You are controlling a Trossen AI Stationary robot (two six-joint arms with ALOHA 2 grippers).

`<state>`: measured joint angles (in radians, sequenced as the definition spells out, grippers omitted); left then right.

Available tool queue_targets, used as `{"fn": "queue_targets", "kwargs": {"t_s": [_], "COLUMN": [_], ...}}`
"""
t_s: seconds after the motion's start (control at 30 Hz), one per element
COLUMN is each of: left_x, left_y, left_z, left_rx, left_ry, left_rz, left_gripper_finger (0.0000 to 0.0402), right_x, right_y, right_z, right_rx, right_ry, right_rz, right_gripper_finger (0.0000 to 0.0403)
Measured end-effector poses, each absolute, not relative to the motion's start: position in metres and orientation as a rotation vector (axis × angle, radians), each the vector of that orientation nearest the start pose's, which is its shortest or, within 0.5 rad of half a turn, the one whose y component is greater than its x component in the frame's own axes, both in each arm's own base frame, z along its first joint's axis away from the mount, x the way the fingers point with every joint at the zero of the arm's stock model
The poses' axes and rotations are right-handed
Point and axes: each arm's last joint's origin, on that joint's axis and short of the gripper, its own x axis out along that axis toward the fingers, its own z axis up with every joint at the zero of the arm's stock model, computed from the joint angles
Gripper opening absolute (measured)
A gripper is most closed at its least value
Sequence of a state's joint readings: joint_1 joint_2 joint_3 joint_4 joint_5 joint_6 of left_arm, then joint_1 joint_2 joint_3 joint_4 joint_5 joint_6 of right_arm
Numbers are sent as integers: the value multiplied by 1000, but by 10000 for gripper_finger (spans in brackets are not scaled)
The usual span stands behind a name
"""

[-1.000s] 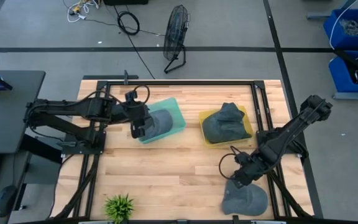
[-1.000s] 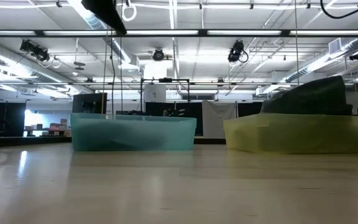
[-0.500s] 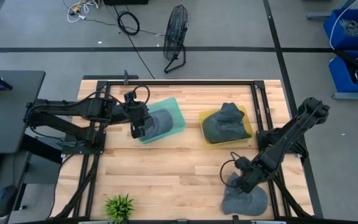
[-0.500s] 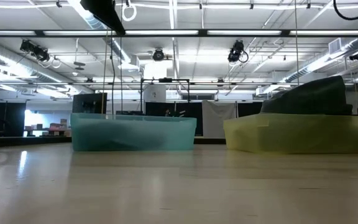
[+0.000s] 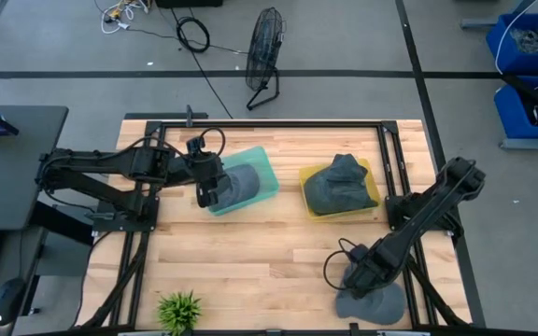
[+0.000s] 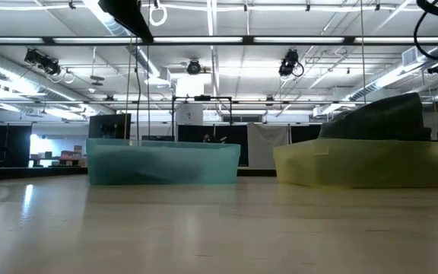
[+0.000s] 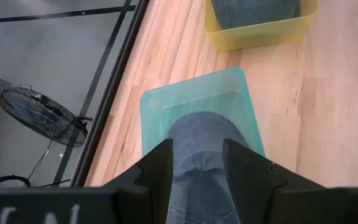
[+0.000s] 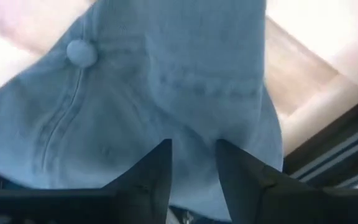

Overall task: Pick & Place hat
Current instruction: Put the gray cap into the blue bin

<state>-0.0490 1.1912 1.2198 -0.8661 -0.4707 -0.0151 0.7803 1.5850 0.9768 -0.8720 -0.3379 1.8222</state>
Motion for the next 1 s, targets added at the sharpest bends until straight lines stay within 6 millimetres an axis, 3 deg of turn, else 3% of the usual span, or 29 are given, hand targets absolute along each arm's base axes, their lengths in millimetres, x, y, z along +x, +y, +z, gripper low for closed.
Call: {"fn": "queue_targets", "kwargs": {"t_s": [0.23,1.0], "left_x": [228,228], "left_y": [2,2], "left_z": [346,346], "left_rx": [202,202], "left_ry": [811,811], "left_rz": [403,403], "left_gripper_finger": [142,142], "right_x": [185,174], "right_y": [193,193], "right_z": [200,189], "right_rx": [1014,926], "right_ry": [1725,1728], "right_rz": [-640,-763], "right_gripper_finger": [117,116]}}
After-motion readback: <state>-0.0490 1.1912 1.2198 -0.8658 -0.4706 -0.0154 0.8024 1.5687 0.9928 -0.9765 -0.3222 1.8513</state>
